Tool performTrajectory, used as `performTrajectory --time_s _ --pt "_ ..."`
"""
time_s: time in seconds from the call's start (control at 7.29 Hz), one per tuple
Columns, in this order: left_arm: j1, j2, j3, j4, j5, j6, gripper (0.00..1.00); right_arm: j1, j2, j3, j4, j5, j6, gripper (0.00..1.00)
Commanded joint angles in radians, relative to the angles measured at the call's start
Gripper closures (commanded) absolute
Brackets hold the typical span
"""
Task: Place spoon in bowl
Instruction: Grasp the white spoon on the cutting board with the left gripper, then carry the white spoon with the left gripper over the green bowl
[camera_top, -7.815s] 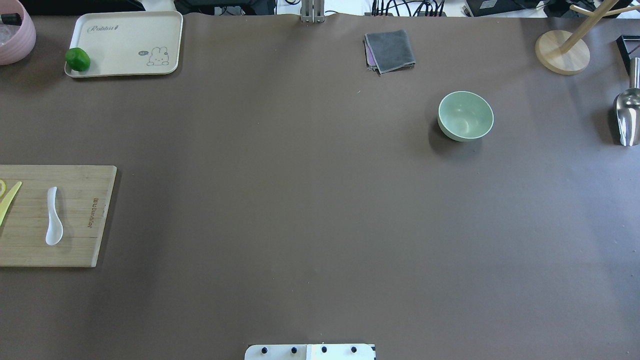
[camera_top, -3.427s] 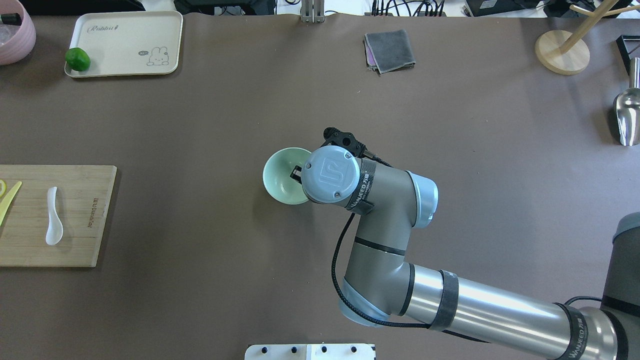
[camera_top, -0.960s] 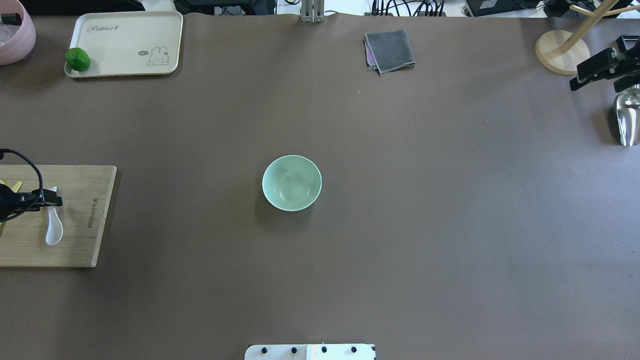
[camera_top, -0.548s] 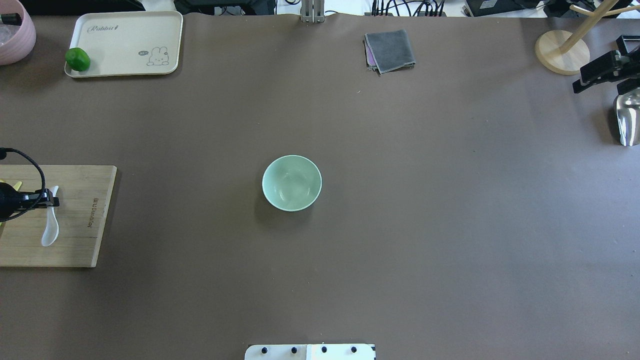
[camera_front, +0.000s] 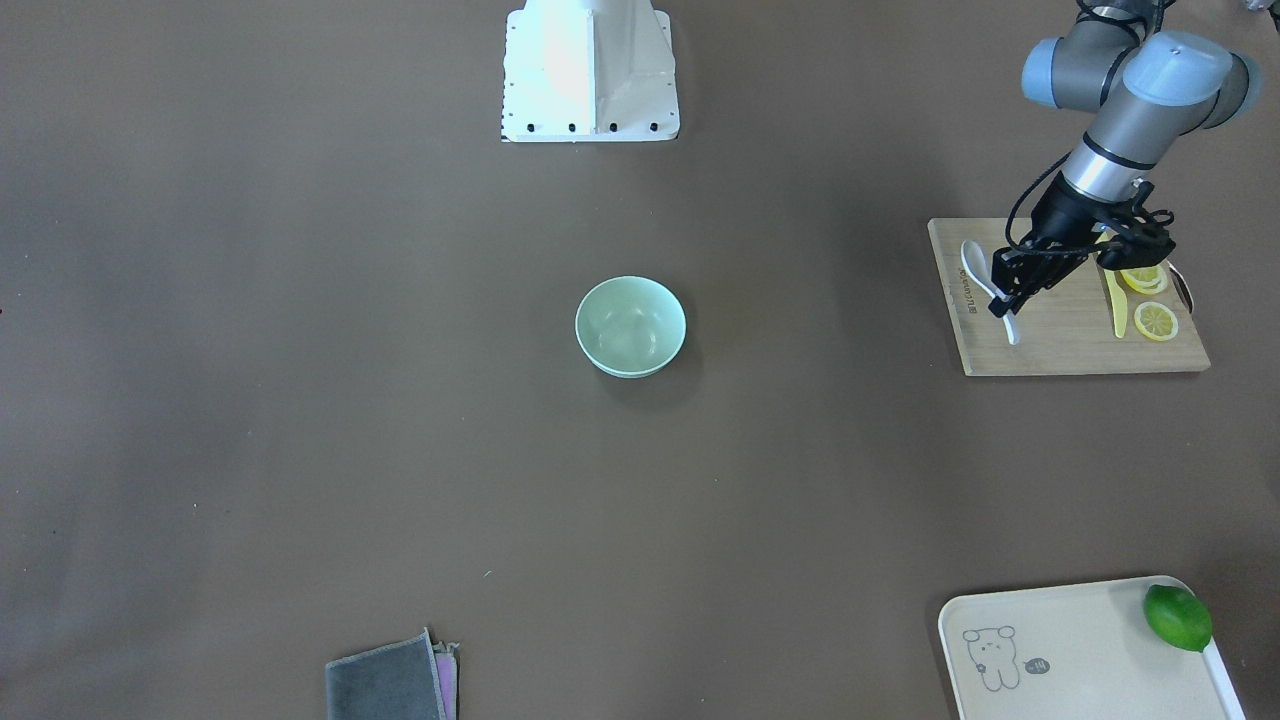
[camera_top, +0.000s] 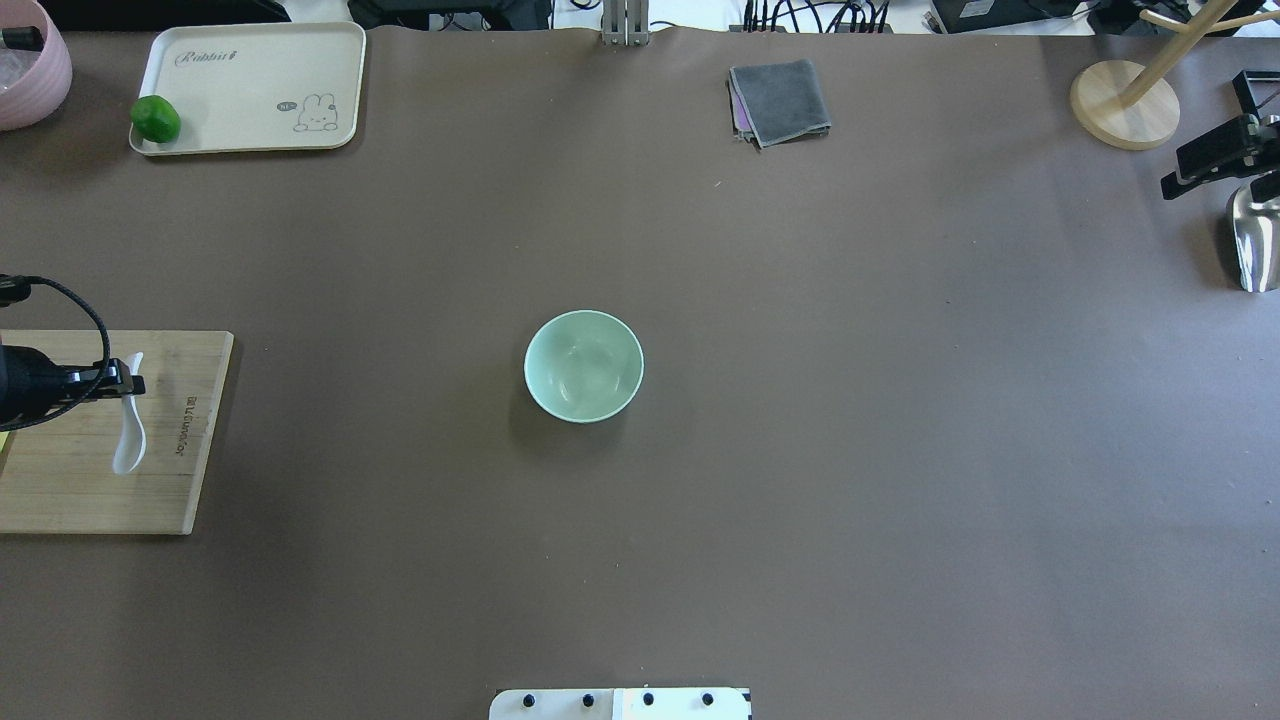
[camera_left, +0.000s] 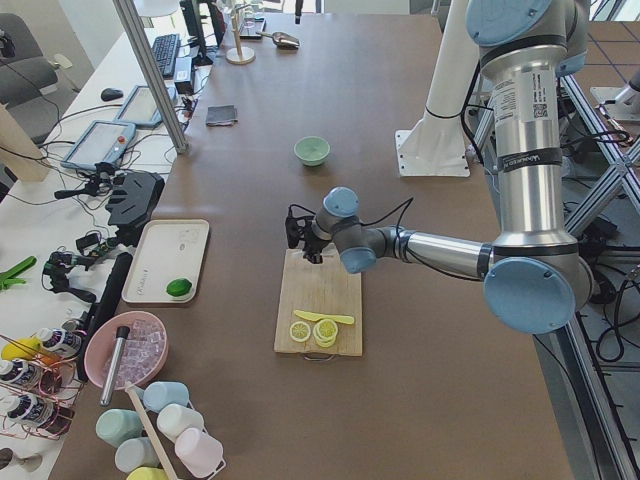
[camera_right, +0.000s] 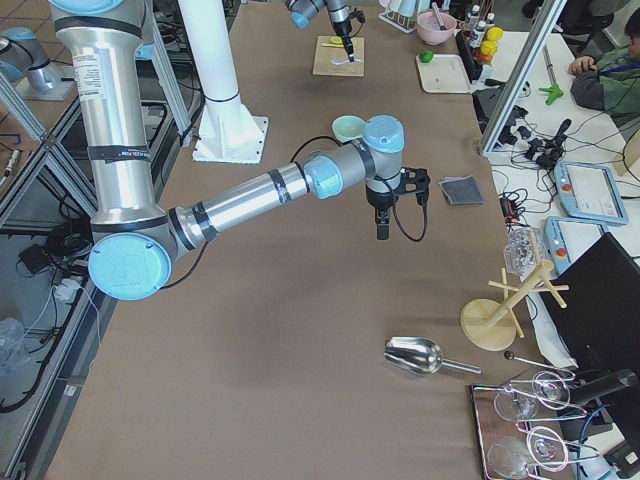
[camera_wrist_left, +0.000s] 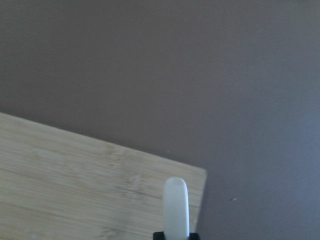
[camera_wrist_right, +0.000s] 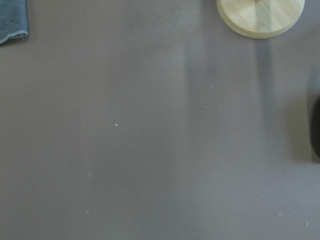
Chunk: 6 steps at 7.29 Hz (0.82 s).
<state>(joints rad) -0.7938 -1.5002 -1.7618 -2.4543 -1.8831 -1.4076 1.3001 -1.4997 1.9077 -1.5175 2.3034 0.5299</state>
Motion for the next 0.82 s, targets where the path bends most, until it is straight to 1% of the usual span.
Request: performTrajectory --time_s 0.0,0.14,0.27,0.41,0.55,0.69 --pt "0.027 -0.253 -0.004 0.192 0.008 -0.155 1.00 0.030 -0.161 -0.016 0.166 -0.010 -0.059 0.00" --pt "0.085 -0.375 0.001 0.307 0.078 -0.213 1.00 0.053 -0.213 -0.027 0.230 -0.018 -0.062 0.00" --pt "0.166 -0.496 0.013 0.422 0.134 -0.273 1.00 0.065 -0.230 -0.027 0.235 -0.019 -0.074 0.00" --pt "0.209 -0.623 0.059 0.501 0.189 -0.333 1.00 0.067 -0.232 -0.029 0.235 -0.019 -0.079 0.00" --pt "0.250 -0.694 0.114 0.514 0.223 -0.376 1.00 0.067 -0.232 -0.029 0.235 -0.019 -0.079 0.00" --pt "0.284 -0.716 0.139 0.514 0.275 -0.387 1.00 0.067 -0.235 -0.029 0.235 -0.019 -0.080 0.00"
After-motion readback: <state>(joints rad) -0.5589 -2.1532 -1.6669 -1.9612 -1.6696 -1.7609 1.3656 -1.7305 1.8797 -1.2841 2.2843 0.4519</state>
